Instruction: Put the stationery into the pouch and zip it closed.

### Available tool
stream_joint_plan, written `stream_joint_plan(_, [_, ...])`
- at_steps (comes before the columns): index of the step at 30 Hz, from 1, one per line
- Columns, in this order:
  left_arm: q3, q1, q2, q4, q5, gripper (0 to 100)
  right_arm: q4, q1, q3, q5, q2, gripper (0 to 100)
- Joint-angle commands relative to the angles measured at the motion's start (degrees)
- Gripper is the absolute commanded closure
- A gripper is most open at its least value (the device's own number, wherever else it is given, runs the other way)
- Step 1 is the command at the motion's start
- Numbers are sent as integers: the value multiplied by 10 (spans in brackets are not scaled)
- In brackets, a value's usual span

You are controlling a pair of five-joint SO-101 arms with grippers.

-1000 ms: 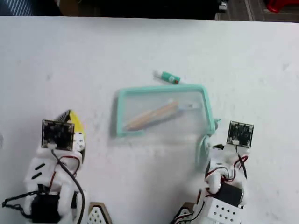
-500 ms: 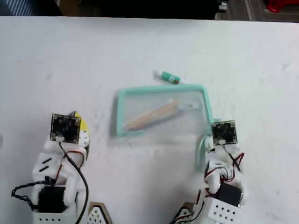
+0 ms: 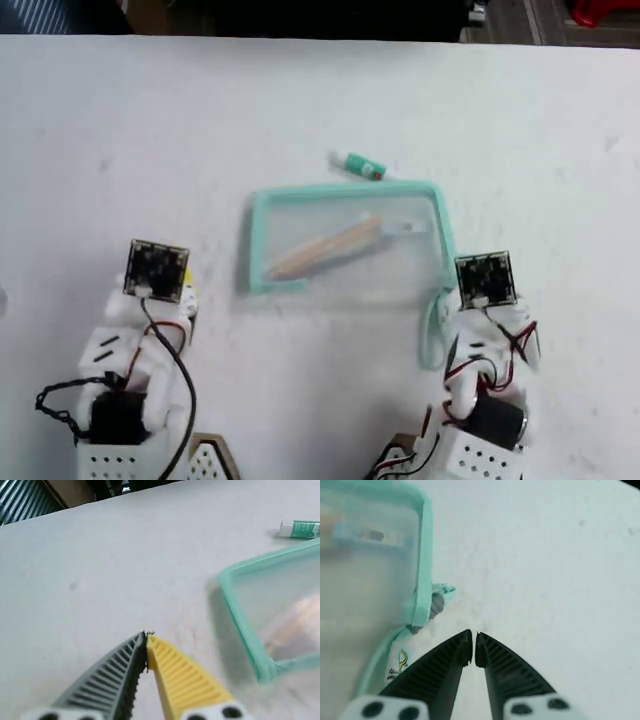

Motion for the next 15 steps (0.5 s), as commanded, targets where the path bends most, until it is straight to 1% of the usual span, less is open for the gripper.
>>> stream_joint_plan(1, [3, 7, -5, -29, -8, 976, 22, -6, -78, 2, -4, 978])
stream_joint_plan(4, [3, 7, -5, -28, -8, 976, 56, -34, -126, 2, -4, 978])
stream_joint_plan(10, [3, 7, -5, -26, -8, 976, 108, -116, -224, 2, 1, 981])
stream_joint_plan(13, [4, 7, -5, -25, -8, 976, 110, -122, -288, 2, 13, 981])
stream_joint_plan(15, [4, 7, -5, -25, -8, 976, 109, -122, -324, 2, 50, 981])
